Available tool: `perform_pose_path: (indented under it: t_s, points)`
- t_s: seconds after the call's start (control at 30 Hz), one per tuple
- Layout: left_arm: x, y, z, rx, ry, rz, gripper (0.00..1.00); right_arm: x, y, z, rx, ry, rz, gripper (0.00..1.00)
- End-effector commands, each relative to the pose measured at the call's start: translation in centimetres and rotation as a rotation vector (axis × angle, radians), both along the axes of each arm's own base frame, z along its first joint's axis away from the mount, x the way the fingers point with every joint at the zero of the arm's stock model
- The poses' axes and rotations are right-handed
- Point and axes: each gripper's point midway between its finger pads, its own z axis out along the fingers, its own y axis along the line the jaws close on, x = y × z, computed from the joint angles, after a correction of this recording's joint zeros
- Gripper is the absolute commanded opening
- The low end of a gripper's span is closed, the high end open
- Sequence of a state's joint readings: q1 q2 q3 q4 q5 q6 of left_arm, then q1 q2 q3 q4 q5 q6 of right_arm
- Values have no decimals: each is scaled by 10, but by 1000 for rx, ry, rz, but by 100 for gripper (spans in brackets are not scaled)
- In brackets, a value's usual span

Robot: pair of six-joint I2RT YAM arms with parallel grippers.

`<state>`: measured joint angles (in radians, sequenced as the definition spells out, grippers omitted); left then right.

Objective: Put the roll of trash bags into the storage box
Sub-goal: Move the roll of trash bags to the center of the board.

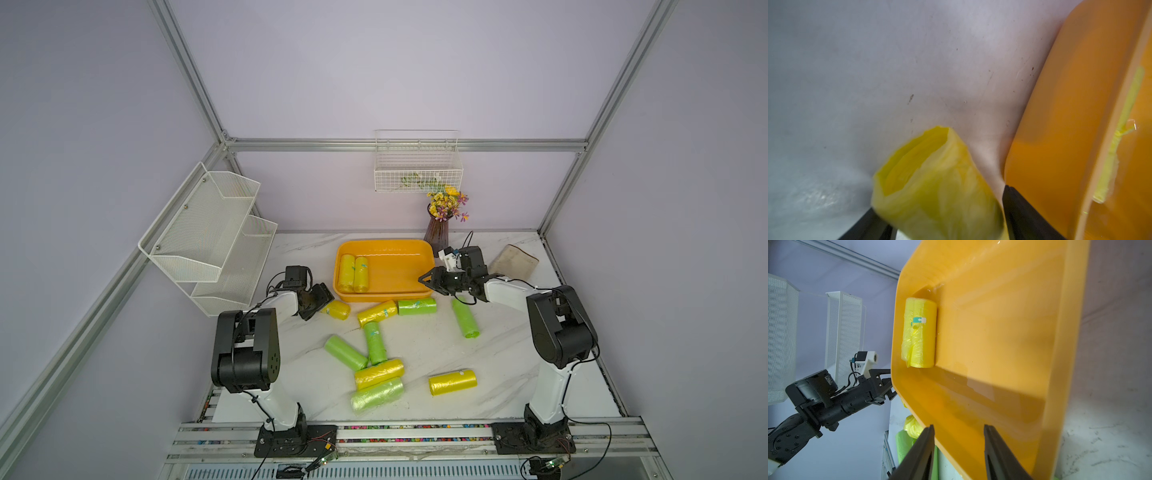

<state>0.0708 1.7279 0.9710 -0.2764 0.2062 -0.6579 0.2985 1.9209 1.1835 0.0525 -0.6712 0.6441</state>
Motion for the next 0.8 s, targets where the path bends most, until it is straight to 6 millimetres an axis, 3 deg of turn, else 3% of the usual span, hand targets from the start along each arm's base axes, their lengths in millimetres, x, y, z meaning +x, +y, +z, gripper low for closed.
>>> perform_pose_path:
  t_s: [0.0, 0.17, 0.33, 0.43, 0.77]
  points:
    - [5, 2, -4, 15, 12, -15, 63, -3, -4, 9, -4, -29, 0, 44]
    - [8, 17, 4, 75, 21, -25, 56, -6, -5, 9, -4, -30, 0, 44]
    - [18, 33, 12, 142, 48, -91, 55, -8, -6, 9, -2, -30, 1, 44]
    - [24, 32, 11, 150, 68, -136, 56, -8, -6, 8, 3, -28, 3, 44]
    - [20, 17, 7, 81, 73, -169, 83, -12, -8, 9, 1, -32, 4, 44]
